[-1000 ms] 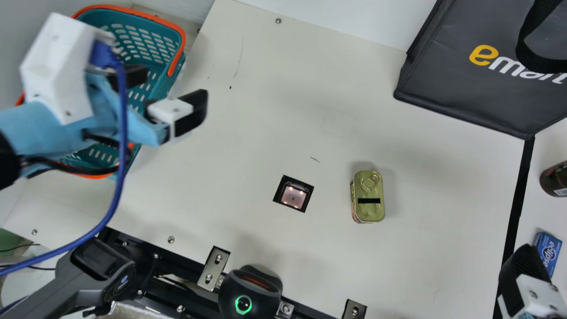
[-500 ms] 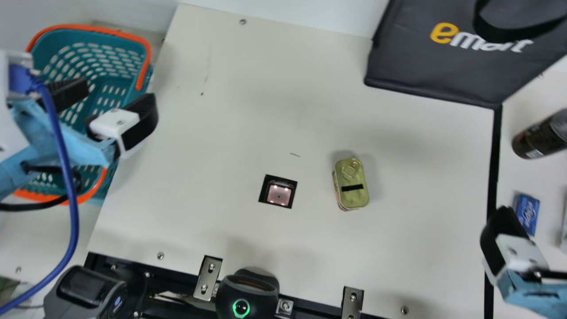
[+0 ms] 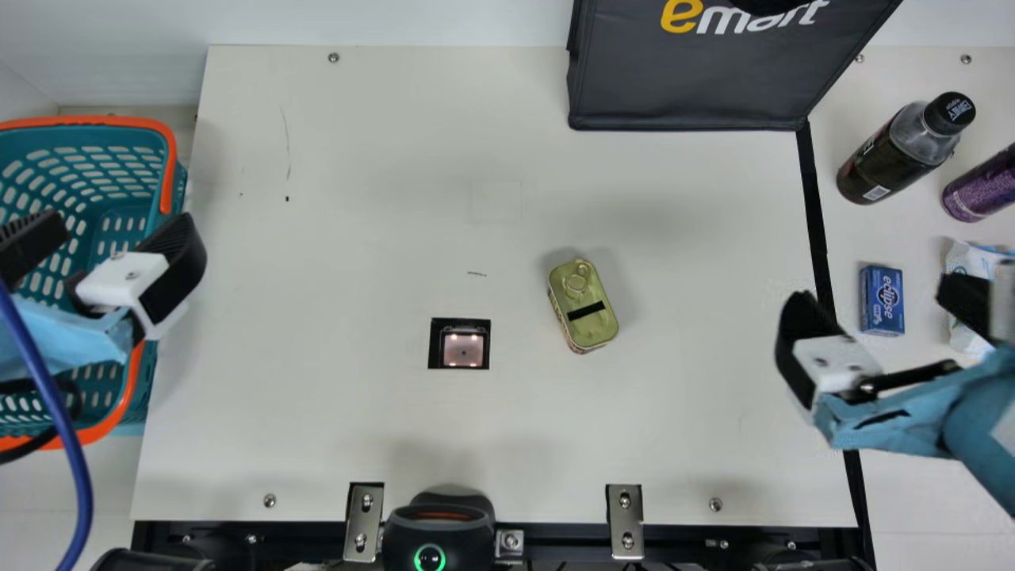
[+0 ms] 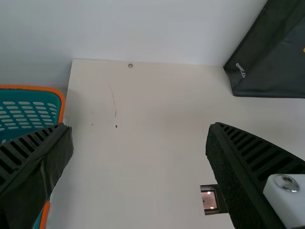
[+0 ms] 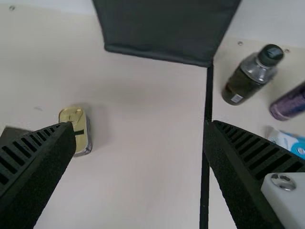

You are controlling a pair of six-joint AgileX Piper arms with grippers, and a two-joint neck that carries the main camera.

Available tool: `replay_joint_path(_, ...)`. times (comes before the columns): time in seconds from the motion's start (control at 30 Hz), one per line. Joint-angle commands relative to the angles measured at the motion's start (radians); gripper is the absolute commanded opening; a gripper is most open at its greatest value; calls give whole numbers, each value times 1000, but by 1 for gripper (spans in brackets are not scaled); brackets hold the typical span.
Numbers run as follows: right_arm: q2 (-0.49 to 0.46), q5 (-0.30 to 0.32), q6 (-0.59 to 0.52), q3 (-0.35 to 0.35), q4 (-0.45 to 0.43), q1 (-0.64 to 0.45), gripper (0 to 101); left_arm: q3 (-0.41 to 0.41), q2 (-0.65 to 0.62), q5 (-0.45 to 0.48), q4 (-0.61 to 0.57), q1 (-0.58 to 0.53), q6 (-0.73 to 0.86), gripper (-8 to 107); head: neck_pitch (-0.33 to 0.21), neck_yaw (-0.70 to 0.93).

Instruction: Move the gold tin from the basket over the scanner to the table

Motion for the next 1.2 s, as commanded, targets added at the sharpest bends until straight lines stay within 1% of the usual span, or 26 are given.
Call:
replay_joint_path(0.0, 21, -8, -40, 8, -2, 59, 95, 0, 0, 0, 0, 0, 0, 90, -30, 0)
replay_joint_path(0.2, 91, -29, -88, 40, -31, 217, 95, 0, 0, 0, 0, 0, 0, 90, -30, 0)
replay_joint_path(0.37, 160, -58, -60, 65, -70, 350, 95, 0, 0, 0, 0, 0, 0, 90, -30, 0)
replay_joint_path(0.57, 272, -136, 65, 89, -103, 457, 95, 0, 0, 0, 0, 0, 0, 90, -30, 0)
replay_joint_path(0.73, 372, -211, 183, 99, -119, 513, 95, 0, 0, 0, 0, 0, 0, 90, -30, 0)
replay_joint_path(0.97, 492, -302, 334, 124, -134, 561, 95, 0, 0, 0, 0, 0, 0, 90, -30, 0)
replay_joint_path(1.17, 574, -363, 402, 159, -130, 574, 95, 0, 0, 0, 0, 0, 0, 90, -30, 0)
